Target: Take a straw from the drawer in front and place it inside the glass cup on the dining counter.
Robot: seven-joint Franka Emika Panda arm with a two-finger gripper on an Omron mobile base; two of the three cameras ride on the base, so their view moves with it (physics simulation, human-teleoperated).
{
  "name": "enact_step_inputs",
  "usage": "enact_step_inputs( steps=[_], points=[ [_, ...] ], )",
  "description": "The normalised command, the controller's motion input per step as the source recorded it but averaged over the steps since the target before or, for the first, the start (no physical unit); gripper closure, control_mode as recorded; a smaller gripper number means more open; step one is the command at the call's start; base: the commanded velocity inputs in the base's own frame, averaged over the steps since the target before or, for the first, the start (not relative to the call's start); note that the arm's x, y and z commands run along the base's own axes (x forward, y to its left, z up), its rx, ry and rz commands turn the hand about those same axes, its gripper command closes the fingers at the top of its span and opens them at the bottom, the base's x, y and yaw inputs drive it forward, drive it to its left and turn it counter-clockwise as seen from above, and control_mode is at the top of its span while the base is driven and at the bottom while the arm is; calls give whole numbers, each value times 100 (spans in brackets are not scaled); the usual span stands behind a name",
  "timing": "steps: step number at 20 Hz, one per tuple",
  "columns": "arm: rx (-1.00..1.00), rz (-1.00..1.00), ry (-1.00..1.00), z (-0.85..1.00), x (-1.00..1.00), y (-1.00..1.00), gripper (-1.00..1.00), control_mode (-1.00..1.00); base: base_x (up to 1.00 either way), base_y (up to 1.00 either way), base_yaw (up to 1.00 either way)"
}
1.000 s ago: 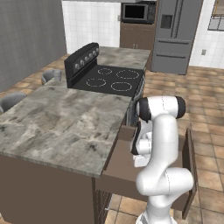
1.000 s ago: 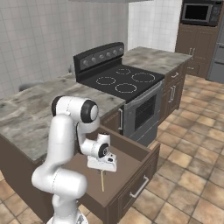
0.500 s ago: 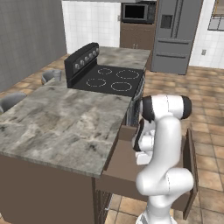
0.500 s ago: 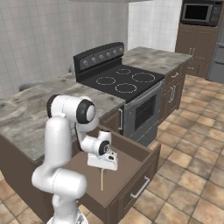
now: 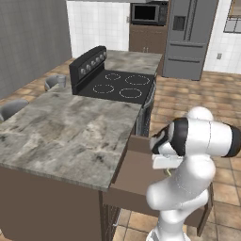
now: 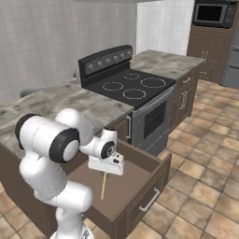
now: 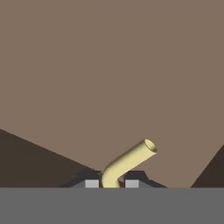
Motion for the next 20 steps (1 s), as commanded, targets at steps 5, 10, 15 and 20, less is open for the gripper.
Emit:
enact_step_inputs(
  steps=[5, 10, 15, 20],
  points=[
    [0, -1, -8, 100, -48, 0, 100, -100, 0, 0, 0],
    [0, -1, -9, 100, -29, 0, 100, -100, 0, 0, 0],
    [0, 0, -5, 100, -1, 0, 100, -100, 0, 0, 0],
    [0, 0, -5, 100, 0, 0, 100, -100, 0, 0, 0]
  ],
)
